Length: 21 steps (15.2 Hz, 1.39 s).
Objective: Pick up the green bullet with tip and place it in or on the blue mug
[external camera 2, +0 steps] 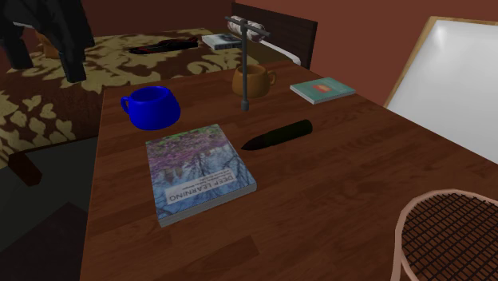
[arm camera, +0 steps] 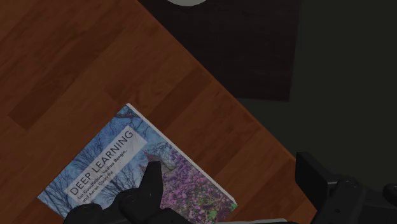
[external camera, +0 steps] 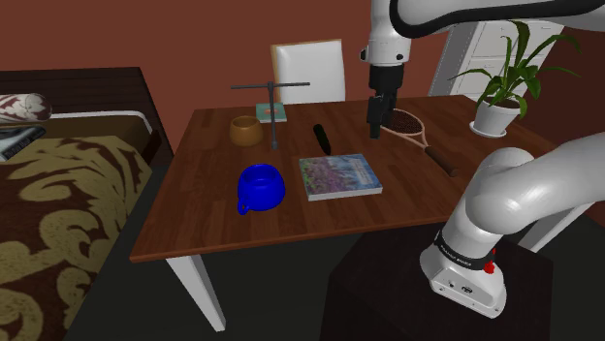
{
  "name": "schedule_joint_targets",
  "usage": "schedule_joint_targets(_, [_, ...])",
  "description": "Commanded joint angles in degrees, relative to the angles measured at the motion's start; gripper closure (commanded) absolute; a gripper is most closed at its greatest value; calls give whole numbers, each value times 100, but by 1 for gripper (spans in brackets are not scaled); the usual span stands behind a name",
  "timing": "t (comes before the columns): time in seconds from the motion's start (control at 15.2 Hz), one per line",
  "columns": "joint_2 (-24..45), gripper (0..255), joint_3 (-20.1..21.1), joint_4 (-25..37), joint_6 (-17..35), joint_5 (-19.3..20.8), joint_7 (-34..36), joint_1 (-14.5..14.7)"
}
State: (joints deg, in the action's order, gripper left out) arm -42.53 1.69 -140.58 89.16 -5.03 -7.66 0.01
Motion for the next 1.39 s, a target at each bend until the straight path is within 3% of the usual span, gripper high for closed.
schedule_joint_targets(0.0, [0,0,0,0,0,0,0,0])
schedule_joint_targets(0.66, [1758,0,51,169,1951,71,781,-473])
schedule_joint_targets(1.32, [3662,0,-86,982,3403,250,1576,-877])
